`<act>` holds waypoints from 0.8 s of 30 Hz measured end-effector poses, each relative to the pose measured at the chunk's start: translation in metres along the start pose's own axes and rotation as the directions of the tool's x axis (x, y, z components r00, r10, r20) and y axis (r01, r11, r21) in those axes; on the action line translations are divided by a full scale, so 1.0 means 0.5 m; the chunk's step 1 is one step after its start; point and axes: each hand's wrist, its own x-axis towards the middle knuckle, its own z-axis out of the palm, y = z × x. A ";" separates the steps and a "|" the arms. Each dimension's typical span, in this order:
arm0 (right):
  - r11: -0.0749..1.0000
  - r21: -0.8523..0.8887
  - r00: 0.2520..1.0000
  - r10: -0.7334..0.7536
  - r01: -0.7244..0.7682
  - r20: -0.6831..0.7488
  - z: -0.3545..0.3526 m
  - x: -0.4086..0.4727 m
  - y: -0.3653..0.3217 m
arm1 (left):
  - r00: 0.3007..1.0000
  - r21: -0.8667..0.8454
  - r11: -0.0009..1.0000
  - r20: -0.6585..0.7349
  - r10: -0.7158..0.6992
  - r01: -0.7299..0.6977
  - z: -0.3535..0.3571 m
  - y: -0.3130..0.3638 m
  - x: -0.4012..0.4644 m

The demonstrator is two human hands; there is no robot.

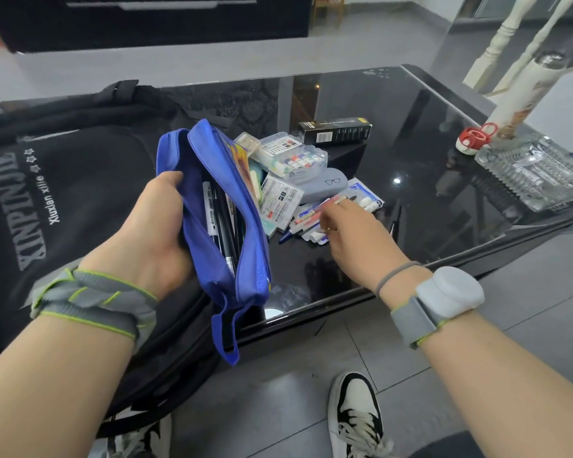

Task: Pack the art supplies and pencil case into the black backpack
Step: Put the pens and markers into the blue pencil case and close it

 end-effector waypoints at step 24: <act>0.752 0.269 0.795 0.596 -0.601 0.111 0.053 0.039 -0.041 | 0.999 0.001 1.000 0.051 -0.008 0.008 0.032 -0.021 -0.009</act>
